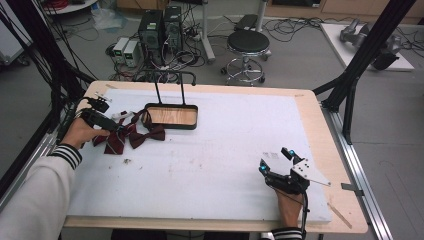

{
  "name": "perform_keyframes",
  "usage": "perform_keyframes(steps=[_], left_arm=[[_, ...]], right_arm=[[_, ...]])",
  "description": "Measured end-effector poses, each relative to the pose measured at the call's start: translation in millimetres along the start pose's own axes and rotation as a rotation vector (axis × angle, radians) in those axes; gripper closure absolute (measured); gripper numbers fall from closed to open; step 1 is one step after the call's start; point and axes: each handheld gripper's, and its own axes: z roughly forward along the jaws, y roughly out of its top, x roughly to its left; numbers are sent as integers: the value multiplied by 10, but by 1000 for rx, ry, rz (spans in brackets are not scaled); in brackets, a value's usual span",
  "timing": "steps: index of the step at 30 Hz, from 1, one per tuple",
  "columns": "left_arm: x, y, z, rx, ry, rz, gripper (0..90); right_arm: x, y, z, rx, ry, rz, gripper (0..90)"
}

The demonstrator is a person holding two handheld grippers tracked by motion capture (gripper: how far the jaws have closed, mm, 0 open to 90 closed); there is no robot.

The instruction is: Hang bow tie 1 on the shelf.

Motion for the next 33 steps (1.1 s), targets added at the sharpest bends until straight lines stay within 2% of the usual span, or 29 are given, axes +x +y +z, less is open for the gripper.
perform_keyframes(steps=[4, 11, 13, 18, 20, 32, 33], left_arm=[[0, 7, 15, 1, 6, 0, 320], [19, 19, 89, 31, 11, -43, 322], [27, 20, 126, 55, 14, -55, 321], [27, 34, 148, 73, 11, -70, 329], [28, 60, 159, 98, 10, -75, 352], [-7, 110, 209, 146, 22, -80, 478], [-9, 109, 215, 149, 24, -85, 510]], right_arm=[[2, 0, 0, 0, 0, 0, 106], [1, 0, 0, 1, 1, 0, 106], [2, 0, 0, 1, 0, 0, 106], [0, 0, 0, 1, 2, 5, 106], [0, 0, 1, 2, 2, 5, 106], [-6, 0, 2, 1, 1, 5, 106], [-6, 0, 2, 1, 1, 5, 106]])
